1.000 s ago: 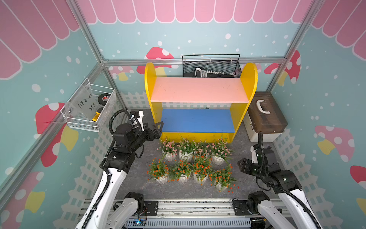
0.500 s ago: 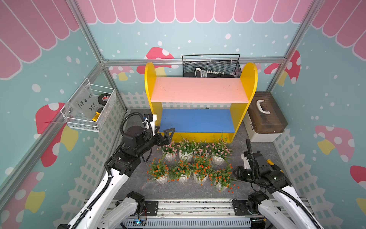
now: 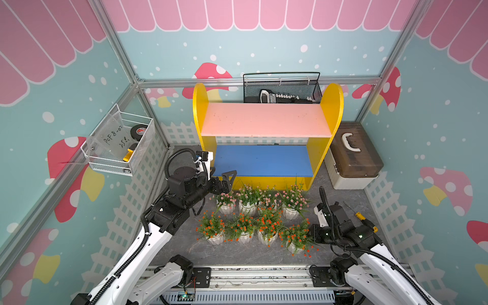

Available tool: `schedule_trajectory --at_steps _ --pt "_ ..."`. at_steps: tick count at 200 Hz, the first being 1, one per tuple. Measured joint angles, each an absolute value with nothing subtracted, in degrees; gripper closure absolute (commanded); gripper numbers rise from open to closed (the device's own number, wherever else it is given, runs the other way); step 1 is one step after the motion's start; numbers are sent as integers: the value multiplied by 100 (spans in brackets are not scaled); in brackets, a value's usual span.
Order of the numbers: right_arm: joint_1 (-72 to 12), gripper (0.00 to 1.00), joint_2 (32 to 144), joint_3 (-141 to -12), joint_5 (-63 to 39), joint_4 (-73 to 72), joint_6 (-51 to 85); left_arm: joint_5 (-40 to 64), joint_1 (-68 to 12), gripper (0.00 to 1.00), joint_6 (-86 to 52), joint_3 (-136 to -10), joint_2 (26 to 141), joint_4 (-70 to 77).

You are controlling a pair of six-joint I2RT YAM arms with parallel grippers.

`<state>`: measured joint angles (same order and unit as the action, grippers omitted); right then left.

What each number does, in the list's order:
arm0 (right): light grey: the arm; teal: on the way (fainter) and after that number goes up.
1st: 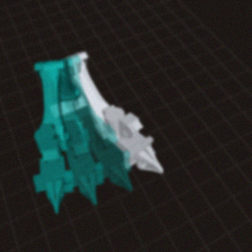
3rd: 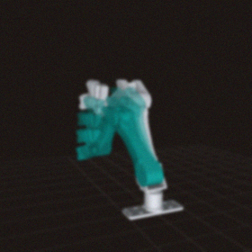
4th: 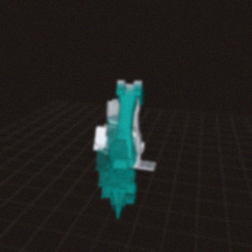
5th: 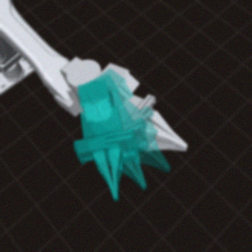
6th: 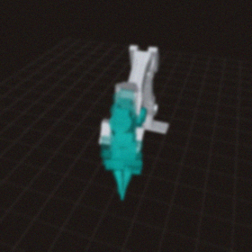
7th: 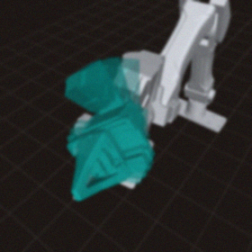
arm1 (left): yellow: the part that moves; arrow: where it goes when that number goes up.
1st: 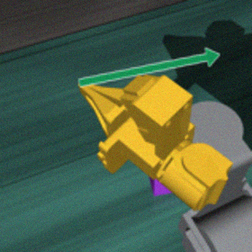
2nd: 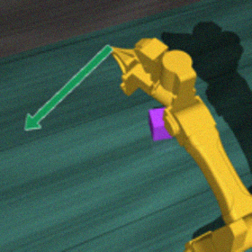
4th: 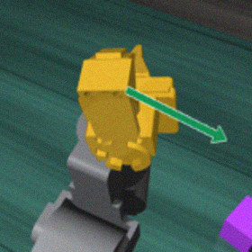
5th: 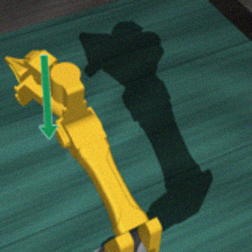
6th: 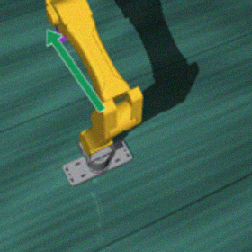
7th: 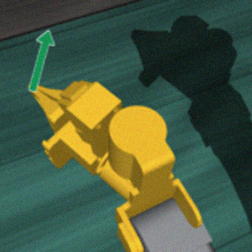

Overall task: Place the baby's breath potted plants on the rack by color
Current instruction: Pick up the baby's breath potted plant from the center of the board.

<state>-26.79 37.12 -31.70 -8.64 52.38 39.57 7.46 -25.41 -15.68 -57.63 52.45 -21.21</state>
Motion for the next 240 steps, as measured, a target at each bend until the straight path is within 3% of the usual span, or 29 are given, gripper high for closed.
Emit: schedule_trajectory --at_steps 129,240 --pt "-3116 87 4204 -2943 -834 4709 4034 405 -2714 1 -1479 -5769 5103 -2121" --pt "-3192 82 4661 -2921 -720 4296 4038 366 -2714 0 -1481 -5760 5002 -2108"
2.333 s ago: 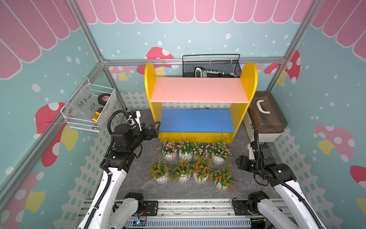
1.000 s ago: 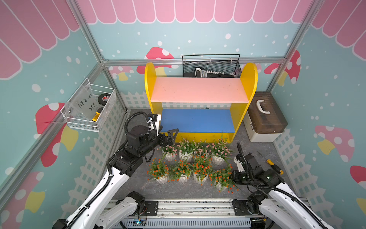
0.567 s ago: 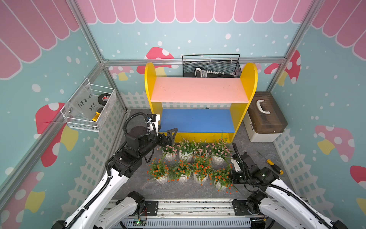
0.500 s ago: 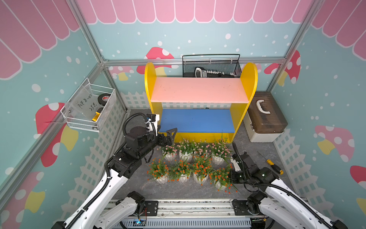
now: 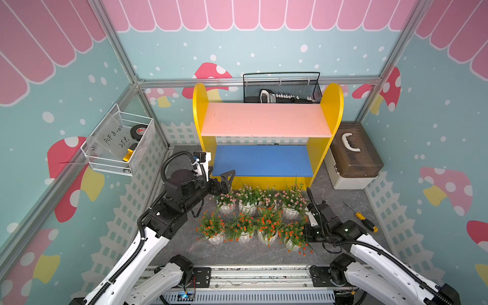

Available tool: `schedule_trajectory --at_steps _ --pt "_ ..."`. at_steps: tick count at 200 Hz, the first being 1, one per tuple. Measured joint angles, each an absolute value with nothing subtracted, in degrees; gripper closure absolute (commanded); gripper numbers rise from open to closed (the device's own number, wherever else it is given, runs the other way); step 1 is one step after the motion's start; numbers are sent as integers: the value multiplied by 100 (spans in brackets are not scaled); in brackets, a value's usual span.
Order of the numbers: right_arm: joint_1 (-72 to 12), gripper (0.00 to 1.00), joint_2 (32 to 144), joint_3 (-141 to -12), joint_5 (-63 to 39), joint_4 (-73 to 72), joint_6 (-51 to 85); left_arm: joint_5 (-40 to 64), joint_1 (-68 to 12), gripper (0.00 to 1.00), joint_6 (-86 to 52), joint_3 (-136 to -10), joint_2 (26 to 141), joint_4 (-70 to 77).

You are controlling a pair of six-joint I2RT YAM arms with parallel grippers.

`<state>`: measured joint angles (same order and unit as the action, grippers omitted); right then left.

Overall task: Place the baby's breath potted plants on the rack by color
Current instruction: Pick up the baby's breath potted plant from the center of the board.

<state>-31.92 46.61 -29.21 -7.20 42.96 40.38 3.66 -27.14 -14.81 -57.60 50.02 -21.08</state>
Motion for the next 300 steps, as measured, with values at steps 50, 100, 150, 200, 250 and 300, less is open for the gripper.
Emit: schedule_trajectory --at_steps 50,100,150,200,250,300 --pt "-3194 91 4689 -2950 -545 4322 4034 366 -2714 0 -1479 -5701 4998 -2062" --pt "-3194 97 4735 -3046 -421 4486 4010 373 -2716 0 -1474 -5677 4958 -1984" --pt "-3194 100 4801 -3389 -224 5061 3927 458 -2746 0 -1406 -5675 4915 -1828" --pt "-3194 100 4908 -4062 -106 5417 3771 749 -2757 1 -1291 -5579 4888 -1409" --pt "-3194 100 5457 -5494 14 6163 3291 773 -2781 1 -1041 -5470 4888 -1076" --pt "-3188 100 6095 -7485 128 6978 2626 908 -2794 1 -864 -5422 4899 -899"
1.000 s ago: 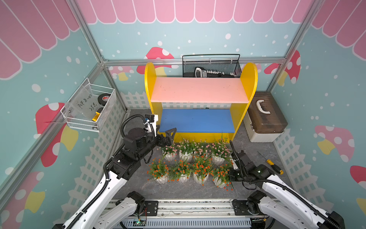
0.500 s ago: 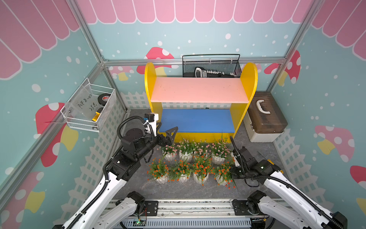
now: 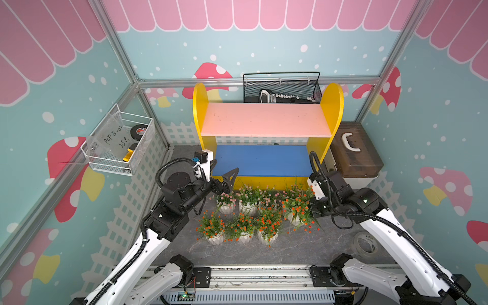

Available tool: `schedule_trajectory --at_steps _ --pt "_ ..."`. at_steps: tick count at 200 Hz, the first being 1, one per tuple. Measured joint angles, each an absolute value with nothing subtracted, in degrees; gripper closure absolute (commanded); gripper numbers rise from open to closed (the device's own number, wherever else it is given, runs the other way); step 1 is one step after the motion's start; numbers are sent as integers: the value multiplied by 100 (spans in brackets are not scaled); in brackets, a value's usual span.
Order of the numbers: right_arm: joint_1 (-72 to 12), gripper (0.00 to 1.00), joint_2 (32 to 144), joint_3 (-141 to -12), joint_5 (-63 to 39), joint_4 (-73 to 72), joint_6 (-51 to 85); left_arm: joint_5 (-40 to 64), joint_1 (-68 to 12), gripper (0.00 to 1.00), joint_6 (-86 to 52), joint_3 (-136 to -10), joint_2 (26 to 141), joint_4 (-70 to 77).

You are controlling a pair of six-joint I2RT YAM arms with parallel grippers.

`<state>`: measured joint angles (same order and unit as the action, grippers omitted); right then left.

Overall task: Place the baby's breath potted plants on the rack by color
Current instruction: Pick up the baby's breath potted plant from the center of the board.

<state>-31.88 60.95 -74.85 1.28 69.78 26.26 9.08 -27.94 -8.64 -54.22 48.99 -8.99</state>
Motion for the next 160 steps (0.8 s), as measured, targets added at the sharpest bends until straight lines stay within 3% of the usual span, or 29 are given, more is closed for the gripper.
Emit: schedule_trajectory --at_steps 30,61,160 --pt "-3140 100 6569 -8503 97 7330 2268 1369 -3065 0 -716 -5266 4993 -620" --pt "-2991 100 7083 -9205 -49 7581 1964 1455 -3887 0 -268 -4932 5229 -379" --pt "-2624 100 8005 -10475 -683 7878 1409 668 -5605 1 646 -4856 6514 755"
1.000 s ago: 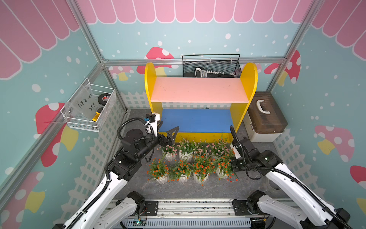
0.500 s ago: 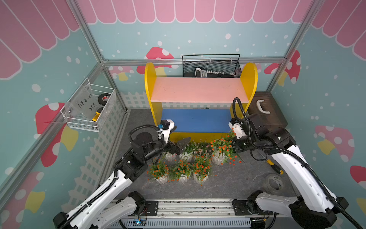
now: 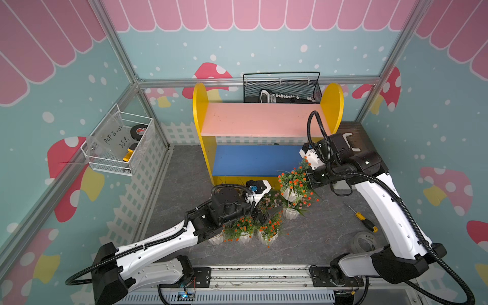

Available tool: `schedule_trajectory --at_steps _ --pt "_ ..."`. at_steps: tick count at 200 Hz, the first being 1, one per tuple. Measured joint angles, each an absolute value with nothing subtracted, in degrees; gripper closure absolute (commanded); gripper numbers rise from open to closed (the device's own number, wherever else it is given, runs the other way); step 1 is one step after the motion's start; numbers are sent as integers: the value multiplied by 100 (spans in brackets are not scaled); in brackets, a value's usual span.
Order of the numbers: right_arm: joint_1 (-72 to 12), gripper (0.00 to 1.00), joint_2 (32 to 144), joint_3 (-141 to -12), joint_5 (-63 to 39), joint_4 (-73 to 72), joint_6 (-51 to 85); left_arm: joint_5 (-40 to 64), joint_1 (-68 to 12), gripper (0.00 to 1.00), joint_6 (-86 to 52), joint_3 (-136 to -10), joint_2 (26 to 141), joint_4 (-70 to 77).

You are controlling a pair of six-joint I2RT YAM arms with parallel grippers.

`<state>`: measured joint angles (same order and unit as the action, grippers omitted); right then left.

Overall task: Place the baby's breath potted plants on the rack by color
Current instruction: Pick up the baby's breath potted plant from the center of the board.

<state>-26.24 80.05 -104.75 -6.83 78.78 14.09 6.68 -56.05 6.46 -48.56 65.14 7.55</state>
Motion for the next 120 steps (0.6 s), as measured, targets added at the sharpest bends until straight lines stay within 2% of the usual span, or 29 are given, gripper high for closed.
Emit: schedule_trajectory --at_steps 46,120 --pt "-2624 100 8044 -10573 -860 7929 1347 95 -6003 0 718 -5068 7214 1223" --pt "-2550 100 8097 -10573 -873 7964 1330 -1678 -6630 0 1245 -5516 8143 2112"
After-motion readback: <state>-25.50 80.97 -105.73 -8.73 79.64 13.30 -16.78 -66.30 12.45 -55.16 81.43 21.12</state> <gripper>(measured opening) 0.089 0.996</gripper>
